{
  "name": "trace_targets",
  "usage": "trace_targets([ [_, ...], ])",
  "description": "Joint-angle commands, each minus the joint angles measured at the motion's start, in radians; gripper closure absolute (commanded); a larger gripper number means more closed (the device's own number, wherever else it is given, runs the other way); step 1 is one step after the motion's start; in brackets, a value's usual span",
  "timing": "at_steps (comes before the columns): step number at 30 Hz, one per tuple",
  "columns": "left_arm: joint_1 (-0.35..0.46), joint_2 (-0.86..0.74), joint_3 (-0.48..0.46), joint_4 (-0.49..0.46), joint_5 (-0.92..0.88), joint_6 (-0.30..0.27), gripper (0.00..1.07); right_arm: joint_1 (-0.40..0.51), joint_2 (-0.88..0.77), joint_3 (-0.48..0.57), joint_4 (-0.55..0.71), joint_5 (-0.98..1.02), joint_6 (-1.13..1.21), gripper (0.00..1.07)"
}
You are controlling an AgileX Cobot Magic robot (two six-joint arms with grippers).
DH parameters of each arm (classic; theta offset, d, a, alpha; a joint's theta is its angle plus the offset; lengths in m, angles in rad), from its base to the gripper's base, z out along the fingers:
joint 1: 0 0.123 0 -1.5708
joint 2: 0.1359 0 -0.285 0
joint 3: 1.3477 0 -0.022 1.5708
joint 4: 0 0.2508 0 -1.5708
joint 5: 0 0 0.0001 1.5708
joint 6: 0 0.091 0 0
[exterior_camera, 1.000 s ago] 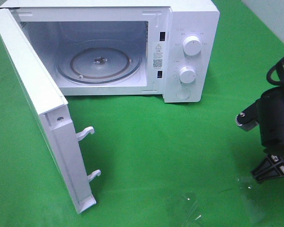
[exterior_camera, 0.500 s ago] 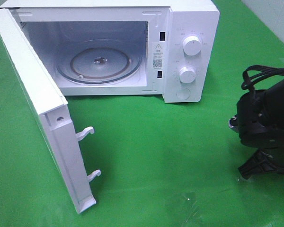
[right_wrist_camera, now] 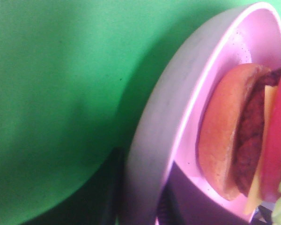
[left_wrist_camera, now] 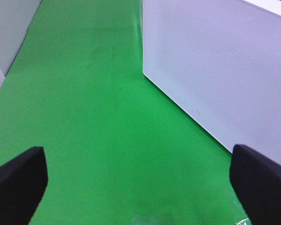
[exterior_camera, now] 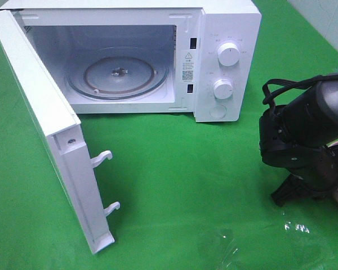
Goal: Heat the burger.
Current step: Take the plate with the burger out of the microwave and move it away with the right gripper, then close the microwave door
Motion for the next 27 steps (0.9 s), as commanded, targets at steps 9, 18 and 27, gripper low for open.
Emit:
trace_targets([
  [9, 0.004, -0.018, 0.003, -0.005, -0.010, 0.000, 0.08, -0.006, -0.038, -0.005, 0.126, 0.007, -0.077, 0.52],
  [18, 0.004, -0.018, 0.003, -0.005, -0.010, 0.000, 0.08, -0.006, -0.306, -0.005, 0.296, -0.012, -0.270, 0.52],
  [27, 0.004, -0.018, 0.003, -0.005, -0.010, 0.000, 0.08, -0.006, -0.590, -0.005, 0.490, -0.078, -0.457, 0.52],
])
